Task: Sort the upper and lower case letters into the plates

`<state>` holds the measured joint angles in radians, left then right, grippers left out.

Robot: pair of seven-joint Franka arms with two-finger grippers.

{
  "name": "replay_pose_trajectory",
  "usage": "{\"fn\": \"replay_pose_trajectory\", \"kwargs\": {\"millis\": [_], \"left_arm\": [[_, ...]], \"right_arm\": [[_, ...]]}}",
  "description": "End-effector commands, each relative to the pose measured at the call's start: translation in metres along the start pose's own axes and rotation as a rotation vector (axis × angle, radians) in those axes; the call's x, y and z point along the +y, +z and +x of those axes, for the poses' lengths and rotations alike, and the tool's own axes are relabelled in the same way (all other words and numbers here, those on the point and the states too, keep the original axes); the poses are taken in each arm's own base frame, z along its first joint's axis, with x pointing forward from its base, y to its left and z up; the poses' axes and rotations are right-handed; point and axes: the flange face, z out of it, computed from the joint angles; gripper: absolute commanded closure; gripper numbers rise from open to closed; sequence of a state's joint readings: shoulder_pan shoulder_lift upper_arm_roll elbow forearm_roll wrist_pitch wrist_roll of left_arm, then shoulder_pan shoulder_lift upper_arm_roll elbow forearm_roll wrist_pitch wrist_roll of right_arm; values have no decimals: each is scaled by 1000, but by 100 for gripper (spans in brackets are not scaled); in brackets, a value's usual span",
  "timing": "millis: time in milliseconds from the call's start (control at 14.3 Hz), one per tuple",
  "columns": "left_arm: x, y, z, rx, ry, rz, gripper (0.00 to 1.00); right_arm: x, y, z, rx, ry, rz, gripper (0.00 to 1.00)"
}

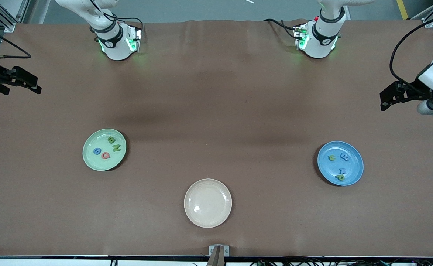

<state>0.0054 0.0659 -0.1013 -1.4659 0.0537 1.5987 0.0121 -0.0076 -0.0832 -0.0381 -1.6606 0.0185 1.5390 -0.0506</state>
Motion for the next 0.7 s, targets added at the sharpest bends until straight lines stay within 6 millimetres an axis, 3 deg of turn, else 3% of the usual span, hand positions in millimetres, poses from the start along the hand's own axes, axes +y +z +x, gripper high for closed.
{"fn": "replay_pose_trajectory", "kwargs": {"millis": [0,349,628], "left_arm": [[-12,-12,-4,8,-10,-37,0],[-9,-18,-4,25,-30,-40,0],[-25,-16,-4,21,-71,-48,0]], "right_arm": [[-2,0,-2,0,-10,1,0],[-1,0,-2,0,-9,1,0],[0,0,-1,-1,-6,2,0]]}}
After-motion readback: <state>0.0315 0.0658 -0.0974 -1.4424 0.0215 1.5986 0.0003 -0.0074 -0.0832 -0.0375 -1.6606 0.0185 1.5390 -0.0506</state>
